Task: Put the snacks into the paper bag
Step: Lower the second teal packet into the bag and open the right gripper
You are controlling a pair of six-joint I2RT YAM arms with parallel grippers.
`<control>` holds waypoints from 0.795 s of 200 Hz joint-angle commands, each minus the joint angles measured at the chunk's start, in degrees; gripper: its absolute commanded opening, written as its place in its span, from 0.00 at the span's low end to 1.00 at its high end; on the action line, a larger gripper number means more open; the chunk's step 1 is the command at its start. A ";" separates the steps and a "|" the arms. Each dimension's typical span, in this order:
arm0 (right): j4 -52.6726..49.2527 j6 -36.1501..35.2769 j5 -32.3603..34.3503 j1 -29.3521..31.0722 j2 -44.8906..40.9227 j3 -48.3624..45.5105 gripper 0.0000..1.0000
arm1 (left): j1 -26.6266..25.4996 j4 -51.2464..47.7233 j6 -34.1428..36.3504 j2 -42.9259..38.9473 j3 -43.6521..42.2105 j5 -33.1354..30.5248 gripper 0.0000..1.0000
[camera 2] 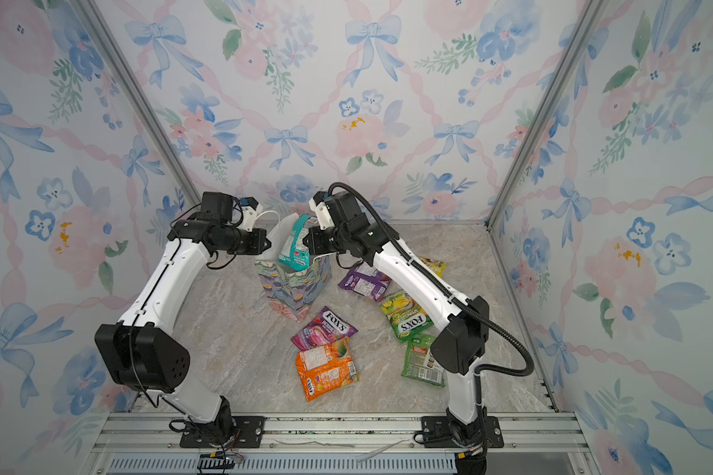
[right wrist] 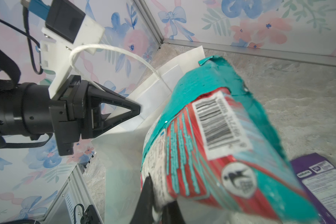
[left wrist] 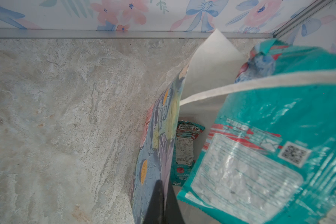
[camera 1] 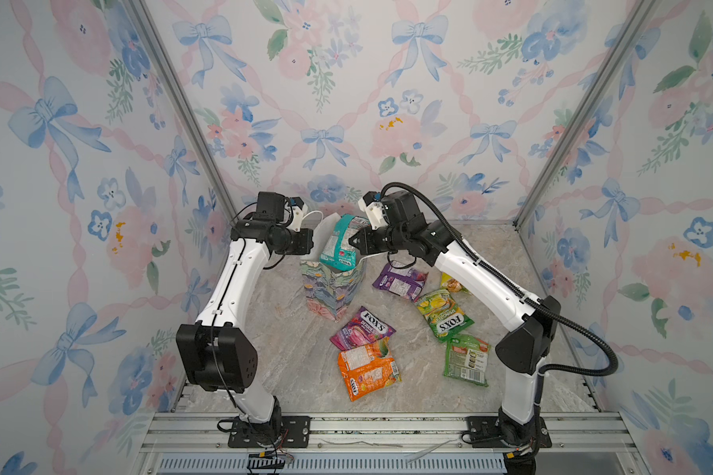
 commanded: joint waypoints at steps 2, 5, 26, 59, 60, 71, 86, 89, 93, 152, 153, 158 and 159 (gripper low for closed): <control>5.29 1.77 -2.80 0.43 -3.89 -0.84 0.00 | 0.10 -0.88 0.60 -0.64 -0.20 0.49 0.00; 5.44 1.94 -2.94 0.46 -3.93 -0.94 0.00 | 0.10 -0.81 0.57 -0.66 -0.23 0.56 0.00; 6.26 2.96 -4.01 0.43 -3.34 -1.22 0.00 | 0.10 -0.80 0.58 -0.81 -0.21 0.43 0.00; 6.81 3.28 -4.64 1.10 -3.07 -1.32 0.00 | 0.17 -0.80 0.57 -0.84 -0.24 0.44 0.00; 6.77 3.24 -4.64 1.12 -3.07 -1.32 0.00 | 0.13 -0.80 0.60 -0.80 -0.25 0.43 0.00; 6.67 3.16 -4.70 1.45 -3.07 -1.22 0.00 | 0.10 -0.81 0.58 -0.78 -0.20 0.43 0.00; 6.64 3.36 -4.82 1.83 -2.94 -1.22 0.00 | 0.10 -0.82 0.59 -0.77 -0.21 0.40 0.00; 6.64 3.38 -4.82 1.91 -2.96 -1.23 0.00 | 0.10 -0.82 0.56 -0.77 -0.22 0.43 0.00; 6.56 3.46 -4.90 2.00 -2.83 -1.22 0.00 | 0.14 -0.80 0.61 -0.78 -0.32 0.39 0.00; 7.91 5.28 -5.28 2.88 -2.16 -2.85 0.00 | 0.11 -0.80 0.69 -0.93 -0.34 0.43 0.00; 7.93 5.29 -5.31 2.84 -2.13 -2.87 0.00 | 0.10 -0.80 0.65 -0.89 -0.34 0.43 0.00; 7.96 5.46 -5.42 2.79 -2.00 -2.97 0.00 | 0.10 -0.83 0.68 -1.01 -0.34 0.47 0.00; 7.91 5.47 -5.38 2.75 -2.01 -2.98 0.00 | 0.14 -0.81 0.74 -1.02 -0.34 0.49 0.00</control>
